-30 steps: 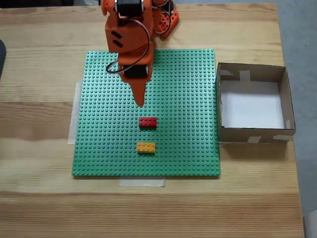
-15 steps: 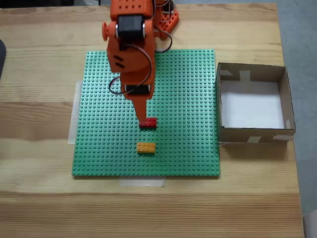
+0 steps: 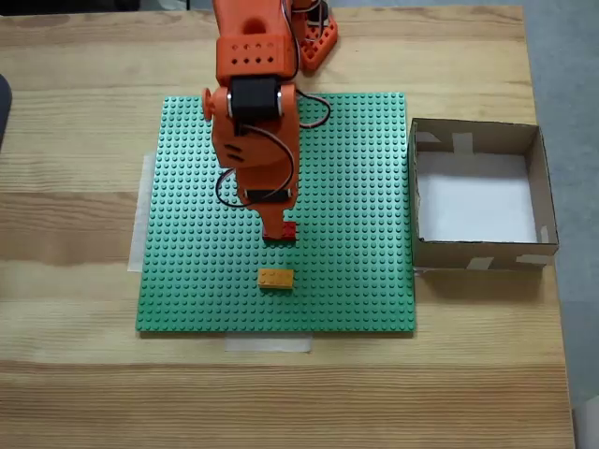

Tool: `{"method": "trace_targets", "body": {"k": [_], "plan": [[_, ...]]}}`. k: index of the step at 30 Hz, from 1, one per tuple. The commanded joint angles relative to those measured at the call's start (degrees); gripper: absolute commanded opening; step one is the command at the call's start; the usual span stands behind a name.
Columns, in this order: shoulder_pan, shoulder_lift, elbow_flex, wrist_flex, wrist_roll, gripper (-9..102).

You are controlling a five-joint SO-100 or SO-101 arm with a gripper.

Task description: Pick the red lego block and put it in the box.

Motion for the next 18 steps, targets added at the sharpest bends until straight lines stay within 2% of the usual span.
{"method": "trace_targets", "body": {"k": [1, 18], "plan": [[-0.1, -0.8, -2.0, -0.7, 0.4, 24], [1.2, -6.4, -1.7, -7.6, -4.0, 24]]}}
